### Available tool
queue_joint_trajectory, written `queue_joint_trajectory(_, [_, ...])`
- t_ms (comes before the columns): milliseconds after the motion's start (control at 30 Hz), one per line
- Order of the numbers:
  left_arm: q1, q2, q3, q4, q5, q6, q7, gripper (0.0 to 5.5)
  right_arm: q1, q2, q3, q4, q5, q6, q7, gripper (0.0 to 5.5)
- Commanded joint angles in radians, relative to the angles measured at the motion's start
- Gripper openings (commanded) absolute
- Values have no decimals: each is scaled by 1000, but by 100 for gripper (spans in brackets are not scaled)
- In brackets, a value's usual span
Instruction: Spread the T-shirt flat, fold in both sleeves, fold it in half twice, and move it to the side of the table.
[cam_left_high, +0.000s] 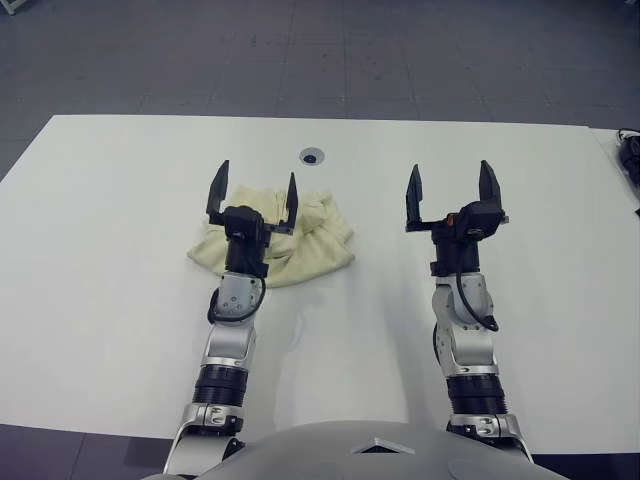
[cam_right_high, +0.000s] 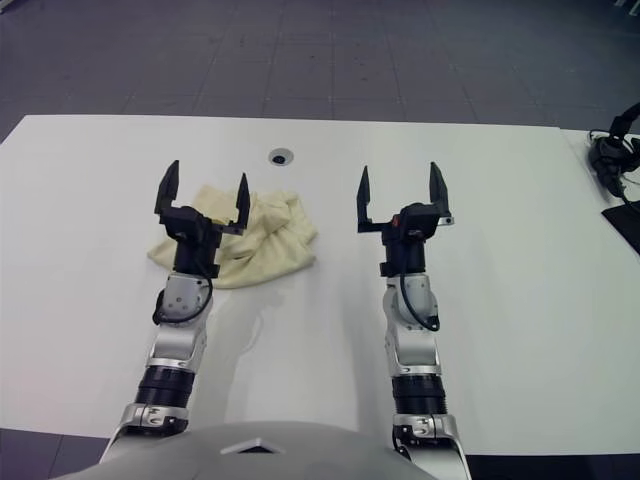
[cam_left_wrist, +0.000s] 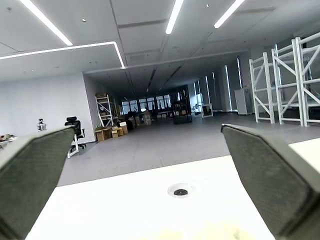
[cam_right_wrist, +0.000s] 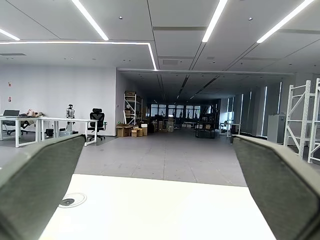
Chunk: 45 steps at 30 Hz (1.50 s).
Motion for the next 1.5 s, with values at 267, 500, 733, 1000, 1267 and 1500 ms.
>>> queue_joint_trajectory(267, [12,13,-27,-45,-115,14,-100,540,10,-1,8,-21,-9,11,0,537])
queue_joint_trajectory(500, [-18,10,33,-1,-93,-48,-39,540,11,-3,10,-24,-12,10,0,537])
queue_joint_trajectory(733, [-100,90,100,46,-256,91,-138,540,-3,-1,8,-18,-5,15,1,537])
queue_joint_trajectory(1000, [-377,476,90,282,-343,281,-693,540,3,13,17,-45,-13,30,-12,537])
queue_joint_trajectory(1267, [-701,562,-21,766,-275,268,-1193,540,-17,14,19,-12,-24,20,-14,537])
queue_joint_trajectory(1500, [-852,512,-68,1074,-168,348,-1288,540,-49,10,23,46,-30,-5,-5,537])
